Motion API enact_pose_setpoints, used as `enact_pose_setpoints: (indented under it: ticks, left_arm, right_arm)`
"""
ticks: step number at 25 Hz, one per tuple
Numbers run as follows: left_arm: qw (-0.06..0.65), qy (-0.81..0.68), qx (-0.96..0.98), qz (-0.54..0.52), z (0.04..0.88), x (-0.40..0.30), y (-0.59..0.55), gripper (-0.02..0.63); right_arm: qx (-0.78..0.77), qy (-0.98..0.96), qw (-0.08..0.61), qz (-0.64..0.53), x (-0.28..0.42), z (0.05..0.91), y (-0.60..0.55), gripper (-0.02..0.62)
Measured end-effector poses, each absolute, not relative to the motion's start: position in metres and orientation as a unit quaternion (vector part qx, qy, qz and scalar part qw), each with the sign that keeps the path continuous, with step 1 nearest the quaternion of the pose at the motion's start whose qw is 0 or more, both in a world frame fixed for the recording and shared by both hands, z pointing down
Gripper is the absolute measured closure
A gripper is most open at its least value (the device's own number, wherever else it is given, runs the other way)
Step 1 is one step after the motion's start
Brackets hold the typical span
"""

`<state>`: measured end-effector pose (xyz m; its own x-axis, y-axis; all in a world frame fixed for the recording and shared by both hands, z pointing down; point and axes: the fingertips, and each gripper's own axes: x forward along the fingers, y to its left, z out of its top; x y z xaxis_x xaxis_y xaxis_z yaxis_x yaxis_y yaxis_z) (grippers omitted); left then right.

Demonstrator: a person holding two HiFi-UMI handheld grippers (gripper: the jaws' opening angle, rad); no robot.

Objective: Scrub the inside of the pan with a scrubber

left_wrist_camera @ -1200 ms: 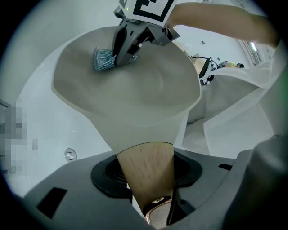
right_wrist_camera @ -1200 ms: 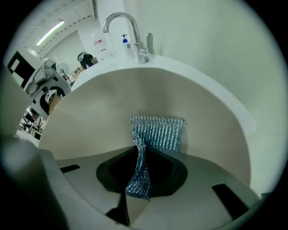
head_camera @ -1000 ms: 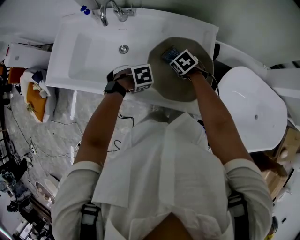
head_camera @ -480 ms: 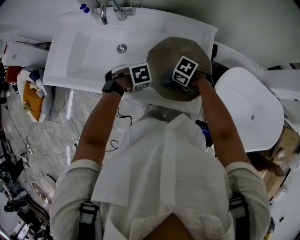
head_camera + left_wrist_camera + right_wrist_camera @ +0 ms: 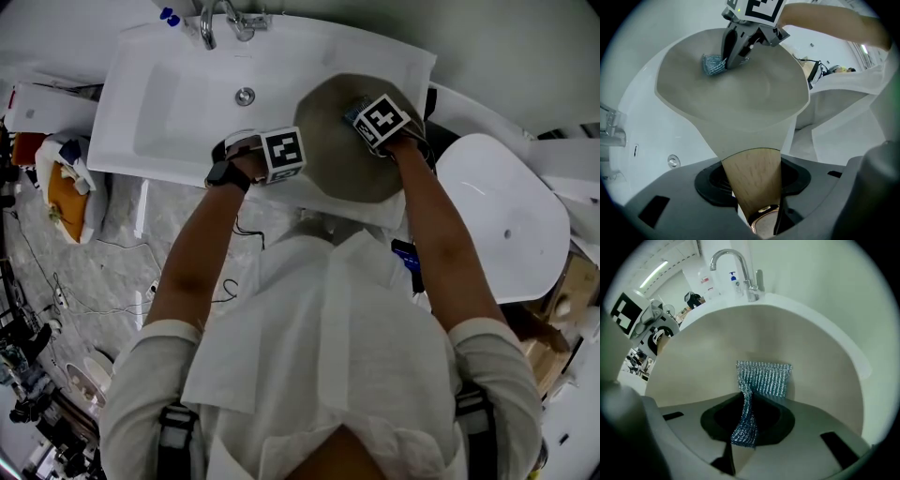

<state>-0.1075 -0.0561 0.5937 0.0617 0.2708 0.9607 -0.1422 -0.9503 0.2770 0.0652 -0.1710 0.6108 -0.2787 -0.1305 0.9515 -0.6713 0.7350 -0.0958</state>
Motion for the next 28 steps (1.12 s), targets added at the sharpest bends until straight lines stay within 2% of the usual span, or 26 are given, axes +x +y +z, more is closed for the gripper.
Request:
enact_pose_setpoints:
  ticks: [4,9,13,18,23,28]
  left_arm:
    - [0.151,0.047,0.71,0.686,0.594,-0.108,-0.056,0.377]
    - [0.151,0.045,0.71,0.687,0.594,-0.109,-0.055,0.377]
    - [0.152,0.042,0.713,0.683,0.593,-0.108,-0.056,0.377]
    - [0.154,0.038,0.716,0.68,0.594,-0.108,-0.056,0.379]
    - [0.156,0.038,0.718,0.677,0.593,-0.108,-0.057,0.379]
    - [0.153,0.036,0.718,0.678,0.593,-0.107,-0.057,0.379]
  right_arm:
    - [0.251,-0.786,0.518,0.226,0.037,0.608,-0.172,0.545]
    - [0.152,-0.813,0.507,0.241,-0.002,0.608,-0.132,0.545]
    - [0.057,-0.803,0.534,0.26,-0.007,0.609,-0.084,0.545]
    - [0.0,-0.748,0.594,0.296,0.031,0.613,-0.047,0.546]
    - [0.044,-0.71,0.634,0.303,0.072,0.616,-0.062,0.546]
    - [0.184,-0.715,0.614,0.279,0.083,0.616,-0.121,0.546]
